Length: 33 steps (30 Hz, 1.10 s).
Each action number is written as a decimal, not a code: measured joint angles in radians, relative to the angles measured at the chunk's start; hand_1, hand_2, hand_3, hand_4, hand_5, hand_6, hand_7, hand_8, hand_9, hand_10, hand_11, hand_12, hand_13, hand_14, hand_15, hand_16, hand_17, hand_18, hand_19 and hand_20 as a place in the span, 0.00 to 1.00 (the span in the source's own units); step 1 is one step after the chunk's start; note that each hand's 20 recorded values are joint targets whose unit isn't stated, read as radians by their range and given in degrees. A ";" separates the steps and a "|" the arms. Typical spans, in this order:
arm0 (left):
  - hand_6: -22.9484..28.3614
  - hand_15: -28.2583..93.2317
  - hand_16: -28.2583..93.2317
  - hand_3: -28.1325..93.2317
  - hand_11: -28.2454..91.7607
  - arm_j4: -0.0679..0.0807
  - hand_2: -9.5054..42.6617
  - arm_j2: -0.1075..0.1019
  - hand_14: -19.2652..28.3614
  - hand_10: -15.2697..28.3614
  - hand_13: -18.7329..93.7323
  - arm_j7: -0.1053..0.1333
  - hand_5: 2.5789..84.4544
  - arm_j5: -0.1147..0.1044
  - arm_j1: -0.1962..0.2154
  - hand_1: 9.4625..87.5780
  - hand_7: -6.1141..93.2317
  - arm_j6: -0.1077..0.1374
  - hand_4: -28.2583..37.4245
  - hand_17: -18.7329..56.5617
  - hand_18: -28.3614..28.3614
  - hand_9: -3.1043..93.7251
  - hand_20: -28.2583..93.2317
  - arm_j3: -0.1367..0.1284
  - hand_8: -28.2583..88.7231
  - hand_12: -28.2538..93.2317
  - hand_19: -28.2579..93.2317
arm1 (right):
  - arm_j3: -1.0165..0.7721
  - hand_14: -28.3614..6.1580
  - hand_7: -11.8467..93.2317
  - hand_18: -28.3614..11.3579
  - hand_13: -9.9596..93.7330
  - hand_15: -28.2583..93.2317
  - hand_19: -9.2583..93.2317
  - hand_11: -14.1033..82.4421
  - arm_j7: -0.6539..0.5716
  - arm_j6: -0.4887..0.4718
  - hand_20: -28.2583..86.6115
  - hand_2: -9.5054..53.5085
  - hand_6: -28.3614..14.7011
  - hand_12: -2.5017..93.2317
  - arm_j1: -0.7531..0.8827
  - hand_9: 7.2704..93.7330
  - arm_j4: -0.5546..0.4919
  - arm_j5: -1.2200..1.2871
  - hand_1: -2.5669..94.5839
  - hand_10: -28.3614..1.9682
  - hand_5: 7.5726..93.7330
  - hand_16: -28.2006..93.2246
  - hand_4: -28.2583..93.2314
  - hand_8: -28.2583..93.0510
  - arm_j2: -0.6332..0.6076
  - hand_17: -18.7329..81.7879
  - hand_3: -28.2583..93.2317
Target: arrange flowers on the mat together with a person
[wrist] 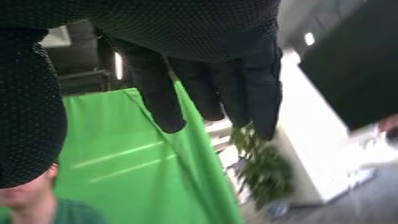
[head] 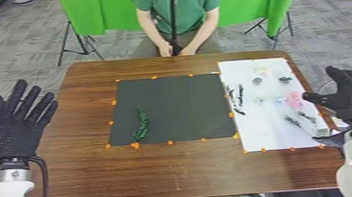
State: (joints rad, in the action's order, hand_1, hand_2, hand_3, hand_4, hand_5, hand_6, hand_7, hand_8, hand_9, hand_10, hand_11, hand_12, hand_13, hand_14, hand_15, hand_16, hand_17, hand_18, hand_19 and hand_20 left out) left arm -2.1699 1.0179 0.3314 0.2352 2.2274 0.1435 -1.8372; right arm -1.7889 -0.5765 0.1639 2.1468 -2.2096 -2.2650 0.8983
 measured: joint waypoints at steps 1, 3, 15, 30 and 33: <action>0.57 0.58 0.21 0.76 0.36 -0.002 0.42 0.000 0.76 0.66 0.39 0.001 0.39 0.000 0.002 0.22 0.16 0.003 0.00 0.15 0.79 0.32 0.40 -0.001 0.17 0.31 0.52 | -0.002 0.34 0.20 0.27 0.35 0.34 0.48 0.17 -0.016 -0.009 0.33 0.00 0.49 0.20 0.000 0.28 0.005 -0.007 0.33 0.29 0.31 0.38 0.00 0.17 -0.015 0.31 0.76; 0.57 0.58 0.21 0.76 0.36 -0.004 0.42 0.001 0.76 0.66 0.39 0.001 0.40 -0.001 0.005 0.22 0.16 0.009 0.00 0.15 0.79 0.32 0.40 -0.002 0.17 0.31 0.52 | -0.007 0.35 0.22 0.25 0.39 0.41 0.55 0.20 -0.044 -0.035 0.36 0.00 0.50 0.23 -0.002 0.34 0.012 -0.003 0.36 0.31 0.34 0.41 0.00 0.17 -0.041 0.33 0.71; 0.58 0.59 0.20 0.76 0.36 -0.010 0.42 0.007 0.76 0.66 0.40 0.006 0.41 -0.005 0.017 0.22 0.16 0.023 0.00 0.15 0.79 0.32 0.40 -0.005 0.17 0.31 0.54 | -0.022 0.28 0.26 0.17 0.42 0.70 0.72 0.46 -0.198 -0.378 0.52 0.00 0.48 0.37 -0.054 0.42 0.031 0.106 0.50 0.28 0.53 0.48 0.07 0.17 -0.064 0.35 0.39; 0.58 0.59 0.20 0.80 0.36 -0.011 0.44 0.007 0.76 0.67 0.40 0.005 0.41 -0.006 0.016 0.21 0.17 0.032 0.00 0.15 0.79 0.33 0.40 -0.002 0.17 0.31 0.53 | 0.095 0.30 0.37 0.19 0.44 0.75 0.72 0.59 -0.208 -0.385 0.51 0.00 0.62 0.41 -0.099 0.44 0.147 0.079 0.40 0.33 0.57 0.49 0.00 0.14 -0.068 0.36 0.74; 0.58 0.59 0.20 0.80 0.37 -0.011 0.44 0.007 0.76 0.67 0.40 0.005 0.41 -0.007 0.016 0.21 0.17 0.032 0.00 0.15 0.79 0.33 0.40 -0.001 0.17 0.31 0.53 | 0.097 0.33 0.44 0.21 0.46 0.76 0.74 0.64 -0.204 -0.383 0.51 0.00 0.63 0.43 -0.104 0.46 0.155 0.084 0.43 0.36 0.59 0.50 0.00 0.13 -0.061 0.38 0.77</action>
State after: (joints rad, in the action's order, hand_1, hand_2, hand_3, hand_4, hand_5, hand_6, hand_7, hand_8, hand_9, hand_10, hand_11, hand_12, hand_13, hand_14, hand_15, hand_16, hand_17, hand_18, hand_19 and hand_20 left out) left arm -2.1809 1.0251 0.3360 0.2285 2.2439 0.1751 -1.8385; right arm -1.6921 -0.7800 -0.2195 2.0431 -2.0547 -2.1814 0.8374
